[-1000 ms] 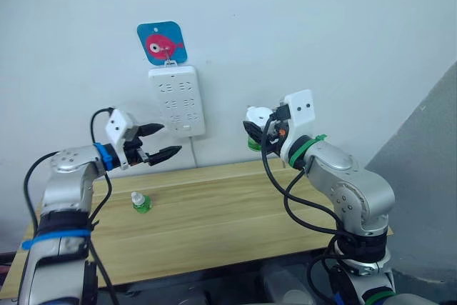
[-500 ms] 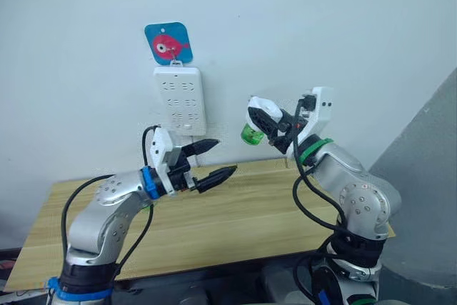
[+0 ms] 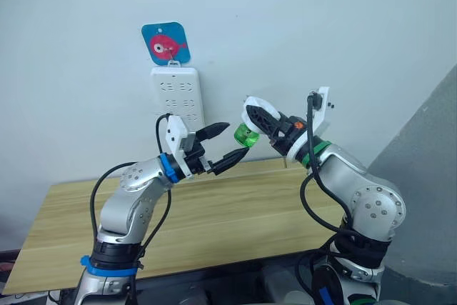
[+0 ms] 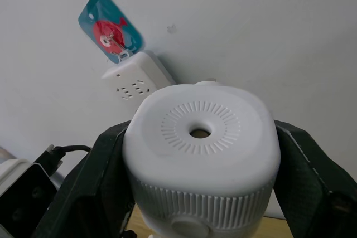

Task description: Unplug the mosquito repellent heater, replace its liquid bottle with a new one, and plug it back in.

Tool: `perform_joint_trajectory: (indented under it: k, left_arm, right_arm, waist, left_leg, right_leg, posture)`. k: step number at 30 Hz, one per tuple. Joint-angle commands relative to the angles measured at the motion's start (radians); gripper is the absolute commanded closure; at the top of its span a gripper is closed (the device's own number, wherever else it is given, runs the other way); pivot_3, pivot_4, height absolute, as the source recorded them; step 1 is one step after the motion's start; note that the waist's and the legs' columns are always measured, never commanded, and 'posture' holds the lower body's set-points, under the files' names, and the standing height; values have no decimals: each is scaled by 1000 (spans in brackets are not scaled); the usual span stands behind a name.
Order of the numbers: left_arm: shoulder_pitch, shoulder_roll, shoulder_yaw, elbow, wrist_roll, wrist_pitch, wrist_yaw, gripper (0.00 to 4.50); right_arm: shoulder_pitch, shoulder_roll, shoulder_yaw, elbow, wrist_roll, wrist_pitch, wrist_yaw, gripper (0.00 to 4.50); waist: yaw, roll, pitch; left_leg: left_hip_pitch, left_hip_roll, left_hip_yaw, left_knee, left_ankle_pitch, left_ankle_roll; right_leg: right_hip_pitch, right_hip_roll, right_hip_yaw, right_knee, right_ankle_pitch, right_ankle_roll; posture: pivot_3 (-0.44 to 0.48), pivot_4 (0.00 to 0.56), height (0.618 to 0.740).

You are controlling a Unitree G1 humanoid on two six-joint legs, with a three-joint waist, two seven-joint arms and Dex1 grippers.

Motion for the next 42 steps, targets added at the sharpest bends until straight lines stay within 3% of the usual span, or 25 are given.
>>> perform_joint_trajectory:
  k: [1, 13, 25, 29, 33, 42]
  left_arm:
    - [-16, -21, 1, -22, 3, -38, 26, 0]
    - [-30, -79, -24, -9, 11, -58, 47, 0]
    - [-59, -85, -14, 6, -14, -56, 52, 0]
    - [-60, -82, -8, 12, -19, -53, 50, 901]
    - [-58, -82, -5, 8, -22, -49, 52, 2130]
    - [-53, -69, -1, 17, -17, -50, 42, 2207]
  right_arm:
    - [-11, 80, -10, -1, 90, -52, -63, 1411]
    - [5, 39, 37, 48, 332, -179, -249, 1411]
    - [29, -32, 120, 55, 409, -272, -301, 1411]
    - [31, -47, 136, 58, 418, -294, -304, 1411]
    - [32, -65, 149, 65, 428, -314, -308, 1411]
    - [42, -97, 177, 70, 461, -344, -317, 1411]
  waist:
    - [-7, 0, 0]
    - [-11, 1, -1]
    - [-10, 2, -2]
    - [-10, 2, -2]
    - [-10, 2, -2]
    - [-9, 2, -2]
  left_leg:
    - [0, 0, 0, 0, 0, 0]
    - [0, 0, 0, 0, 0, 0]
    - [0, 0, 0, 0, 0, 0]
    - [0, 0, 0, 0, 0, 0]
    - [0, 0, 0, 0, 0, 0]
    - [0, 0, 0, 0, 0, 0]
  right_leg:
    - [0, 0, 0, 0, 0, 0]
    - [0, 0, 0, 0, 0, 0]
    - [0, 0, 0, 0, 0, 0]
    - [0, 0, 0, 0, 0, 0]
    - [0, 0, 0, 0, 0, 0]
    - [0, 0, 0, 0, 0, 0]
  posture:
    - [-228, 27, 733]
    - [-227, 18, 733]
    - [-227, 16, 733]
    - [-226, 17, 733]
    - [-225, 19, 733]
    - [-225, 23, 733]
